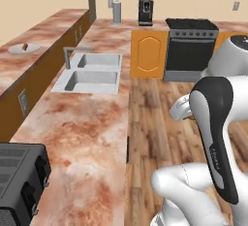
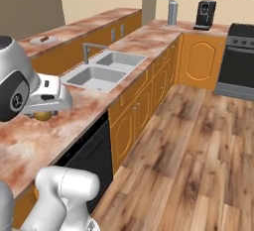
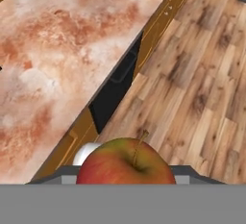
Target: Pick up the apple and peach from the fridge and place one fruit on each plate on the dining counter.
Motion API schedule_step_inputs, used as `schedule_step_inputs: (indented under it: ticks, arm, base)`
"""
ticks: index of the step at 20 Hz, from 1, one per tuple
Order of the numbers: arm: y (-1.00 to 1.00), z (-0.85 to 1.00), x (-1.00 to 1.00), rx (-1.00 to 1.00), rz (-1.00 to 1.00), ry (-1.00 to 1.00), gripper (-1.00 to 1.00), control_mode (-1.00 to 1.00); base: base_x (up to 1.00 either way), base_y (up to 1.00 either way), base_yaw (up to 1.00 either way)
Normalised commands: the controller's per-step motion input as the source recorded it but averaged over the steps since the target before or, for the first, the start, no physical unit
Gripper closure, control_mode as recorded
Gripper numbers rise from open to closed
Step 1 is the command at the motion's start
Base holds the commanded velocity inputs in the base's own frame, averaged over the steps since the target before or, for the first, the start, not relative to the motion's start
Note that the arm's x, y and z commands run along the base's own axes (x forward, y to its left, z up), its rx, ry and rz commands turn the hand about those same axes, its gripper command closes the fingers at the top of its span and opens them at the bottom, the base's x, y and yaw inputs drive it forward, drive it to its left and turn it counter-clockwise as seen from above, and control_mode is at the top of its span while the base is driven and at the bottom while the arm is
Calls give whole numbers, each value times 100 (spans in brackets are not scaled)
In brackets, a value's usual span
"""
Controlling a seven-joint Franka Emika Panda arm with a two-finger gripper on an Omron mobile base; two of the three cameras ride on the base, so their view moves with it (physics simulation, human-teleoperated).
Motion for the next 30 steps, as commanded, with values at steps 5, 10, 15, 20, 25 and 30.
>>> schedule_step_inputs:
  ticks: [5, 10, 15, 20, 25, 30]
  arm:
    - [0, 0, 0, 0, 0, 0, 100, 100]
    - [0, 0, 0, 0, 0, 0, 100, 100]
    - [0, 0, 0, 0, 0, 0, 100, 100]
    - [0, 0, 0, 0, 0, 0, 100, 100]
    - [0, 0, 0, 0, 0, 0, 100, 100]
    - [0, 0, 0, 0, 0, 0, 100, 100]
  base:
    - [-90, -44, 2]
    - [-91, -69, 0]
    - [-100, 10, 0]
    - [-100, 49, 0]
    - [-100, 60, 0]
    - [-62, 83, 0]
